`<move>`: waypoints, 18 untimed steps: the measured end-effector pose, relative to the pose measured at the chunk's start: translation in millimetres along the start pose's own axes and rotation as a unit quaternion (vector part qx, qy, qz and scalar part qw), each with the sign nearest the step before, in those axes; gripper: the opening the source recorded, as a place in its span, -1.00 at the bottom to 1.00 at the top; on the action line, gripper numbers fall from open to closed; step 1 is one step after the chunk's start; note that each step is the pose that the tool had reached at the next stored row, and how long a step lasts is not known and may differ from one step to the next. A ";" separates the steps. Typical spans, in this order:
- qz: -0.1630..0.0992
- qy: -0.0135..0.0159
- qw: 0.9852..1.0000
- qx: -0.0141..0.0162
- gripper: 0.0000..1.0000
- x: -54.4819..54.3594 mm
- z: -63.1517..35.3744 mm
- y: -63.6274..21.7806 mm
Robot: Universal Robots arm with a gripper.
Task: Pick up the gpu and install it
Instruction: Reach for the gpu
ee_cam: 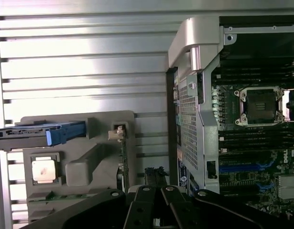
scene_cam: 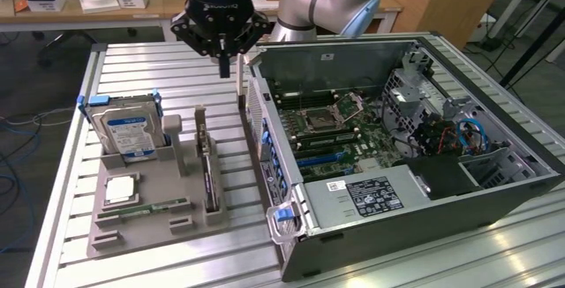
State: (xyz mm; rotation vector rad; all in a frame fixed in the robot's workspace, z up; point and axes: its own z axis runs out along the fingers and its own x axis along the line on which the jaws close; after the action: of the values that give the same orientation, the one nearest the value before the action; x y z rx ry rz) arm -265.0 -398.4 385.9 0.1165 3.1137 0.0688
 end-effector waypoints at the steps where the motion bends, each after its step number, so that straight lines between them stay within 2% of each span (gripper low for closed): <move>1: 0.000 0.000 1.000 0.000 -0.79 0.5 0.0 0.0; 18: 0.000 0.000 1.000 0.000 -0.79 9.2 0.1 -0.7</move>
State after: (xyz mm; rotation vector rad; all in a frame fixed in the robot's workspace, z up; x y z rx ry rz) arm -274.1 -398.4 385.6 0.1166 3.1137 0.0689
